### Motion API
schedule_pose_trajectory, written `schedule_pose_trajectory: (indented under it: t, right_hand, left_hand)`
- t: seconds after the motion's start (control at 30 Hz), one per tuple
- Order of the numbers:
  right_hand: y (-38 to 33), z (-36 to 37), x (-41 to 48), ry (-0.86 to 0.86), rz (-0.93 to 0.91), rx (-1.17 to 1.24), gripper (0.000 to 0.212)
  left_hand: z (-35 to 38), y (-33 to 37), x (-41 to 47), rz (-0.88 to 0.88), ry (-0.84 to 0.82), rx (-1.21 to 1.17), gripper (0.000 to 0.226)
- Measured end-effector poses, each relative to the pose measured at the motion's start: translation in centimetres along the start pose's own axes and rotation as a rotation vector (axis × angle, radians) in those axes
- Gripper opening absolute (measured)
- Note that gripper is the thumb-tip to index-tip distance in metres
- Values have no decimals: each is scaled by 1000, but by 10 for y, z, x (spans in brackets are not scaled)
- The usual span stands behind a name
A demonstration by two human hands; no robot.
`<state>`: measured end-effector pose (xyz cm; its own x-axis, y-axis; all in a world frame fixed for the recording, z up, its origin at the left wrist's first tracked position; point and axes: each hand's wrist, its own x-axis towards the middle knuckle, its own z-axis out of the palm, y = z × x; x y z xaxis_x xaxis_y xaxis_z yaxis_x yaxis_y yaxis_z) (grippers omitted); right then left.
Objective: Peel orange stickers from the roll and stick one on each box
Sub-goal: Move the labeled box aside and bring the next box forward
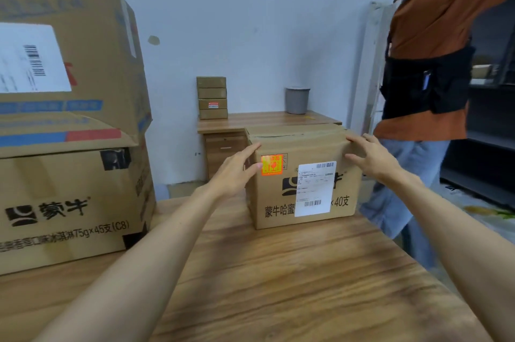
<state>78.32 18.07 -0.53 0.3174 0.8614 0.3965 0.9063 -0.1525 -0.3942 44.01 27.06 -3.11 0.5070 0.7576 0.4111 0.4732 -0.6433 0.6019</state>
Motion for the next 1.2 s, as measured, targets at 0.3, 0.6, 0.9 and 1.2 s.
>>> schedule_pose_trajectory:
  t: [0.3,0.6,0.9,1.2]
  right_hand:
    - [-108,-2,-41,67,-166,-11,46]
    - [-327,13,-102,-28,-412,381,58]
    - [-456,11,-105,12,-397,520,72]
    - [-489,-3,-50,167,-251,527,76]
  left_hand:
    - [-121,9,-92,-43,122,182,45]
    - [-278,17,-215,-116,539,268,34]
    - [-398,-3,-236,-232,729,402,63]
    - [-471,-2,-182,-243,768,565,74]
